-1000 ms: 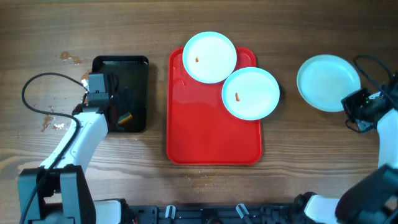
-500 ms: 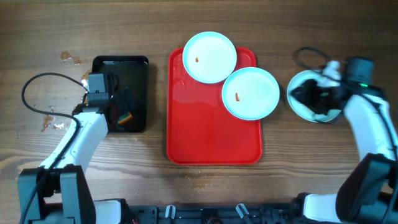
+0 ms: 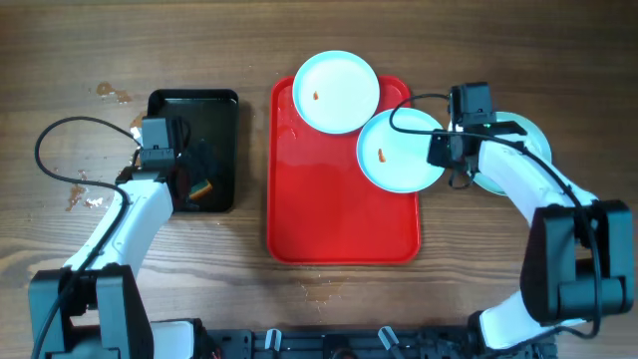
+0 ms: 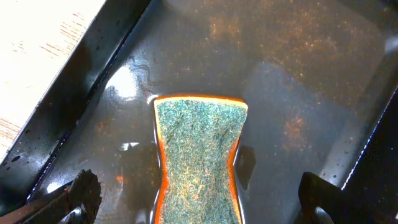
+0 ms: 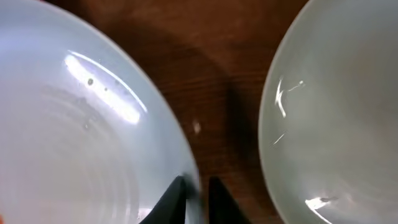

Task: Clean dirty plates on tray and stack at the side
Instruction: 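Move right gripper back and grip the front plate rim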

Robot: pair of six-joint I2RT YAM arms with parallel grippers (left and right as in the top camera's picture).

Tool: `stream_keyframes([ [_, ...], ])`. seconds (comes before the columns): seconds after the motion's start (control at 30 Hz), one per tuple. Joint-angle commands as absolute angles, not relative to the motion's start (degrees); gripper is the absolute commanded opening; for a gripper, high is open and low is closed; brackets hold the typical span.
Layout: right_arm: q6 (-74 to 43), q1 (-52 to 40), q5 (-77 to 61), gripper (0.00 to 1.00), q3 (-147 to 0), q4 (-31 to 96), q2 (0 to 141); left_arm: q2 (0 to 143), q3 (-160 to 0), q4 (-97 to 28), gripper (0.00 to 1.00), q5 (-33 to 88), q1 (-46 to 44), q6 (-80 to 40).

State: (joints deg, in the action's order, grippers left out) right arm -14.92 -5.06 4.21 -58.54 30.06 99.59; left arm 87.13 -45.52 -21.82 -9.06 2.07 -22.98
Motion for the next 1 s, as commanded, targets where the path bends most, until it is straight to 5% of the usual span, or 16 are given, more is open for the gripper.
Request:
stream_keyframes([
  [0.0,-15.42,-4.86,1.85,0.04,-58.61,34.09,99.04,87.46,-44.99,-21.69,1.00,-8.80,2.42,-22.70],
  [0.2,-17.56,-5.85,-3.92,0.04,-58.61,44.95,87.92,87.46,-44.99,-21.69,1.00,-8.80,2.42,-22.70],
  [0.47,-28.45,-17.58,-7.51,0.04,-58.41,48.73,90.52,87.46,-44.99,-21.69,1.00,-8.78,2.42,-22.70],
  [0.63,-34.65,-19.44,-7.35,0.37,-58.41,48.69,90.54,87.46,-44.99,-21.69,1.00,-8.80,2.42,-22.70],
  [0.8,-16.51,-19.44,-8.84,0.28,-59.40,44.18,88.36,87.46,-44.99,-21.69,1.00,-8.80,2.42,-22.70],
  [0.97,-9.17,-19.44,-13.45,0.34,-59.42,39.81,75.35,87.46,-44.99,-21.69,1.00,-8.80,2.42,-22.70],
])
